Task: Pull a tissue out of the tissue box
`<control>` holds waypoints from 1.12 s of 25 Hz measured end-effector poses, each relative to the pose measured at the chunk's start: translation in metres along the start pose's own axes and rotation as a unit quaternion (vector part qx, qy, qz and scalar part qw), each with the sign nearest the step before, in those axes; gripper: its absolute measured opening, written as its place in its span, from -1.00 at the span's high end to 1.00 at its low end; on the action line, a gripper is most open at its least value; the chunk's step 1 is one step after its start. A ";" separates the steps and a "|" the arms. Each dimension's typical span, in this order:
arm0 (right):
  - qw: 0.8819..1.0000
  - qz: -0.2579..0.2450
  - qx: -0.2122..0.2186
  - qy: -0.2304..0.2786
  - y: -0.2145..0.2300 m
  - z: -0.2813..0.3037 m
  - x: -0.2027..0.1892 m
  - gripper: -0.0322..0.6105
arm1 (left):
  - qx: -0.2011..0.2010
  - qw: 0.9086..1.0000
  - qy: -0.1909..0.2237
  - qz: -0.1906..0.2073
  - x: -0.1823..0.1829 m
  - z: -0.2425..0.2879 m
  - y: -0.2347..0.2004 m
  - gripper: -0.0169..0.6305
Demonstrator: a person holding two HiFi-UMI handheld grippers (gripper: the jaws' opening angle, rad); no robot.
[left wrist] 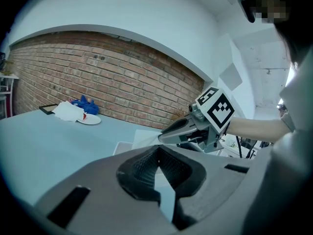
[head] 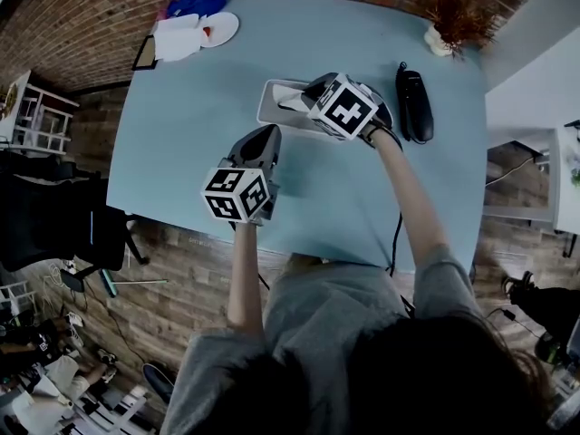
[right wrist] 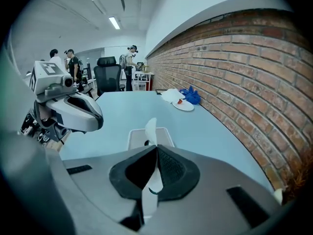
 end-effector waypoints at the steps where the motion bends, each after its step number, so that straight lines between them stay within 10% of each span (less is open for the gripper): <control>1: 1.000 -0.001 0.001 0.002 -0.001 -0.003 0.001 0.89 | 0.000 1.000 0.002 0.001 0.001 -0.001 0.001 0.94; 28: 0.996 0.002 -0.017 0.083 -0.022 -0.075 0.010 0.89 | -0.011 0.998 0.053 0.042 0.038 -0.017 0.038 0.94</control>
Point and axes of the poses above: the fingertips, and each gripper's own axes: z forward along the fingers, y to its right, x out of its top, the point moved 6 cm from there along -z, backward along the fingers, and after that the axes turned 7 degrees about z, right-handed, at the moved point
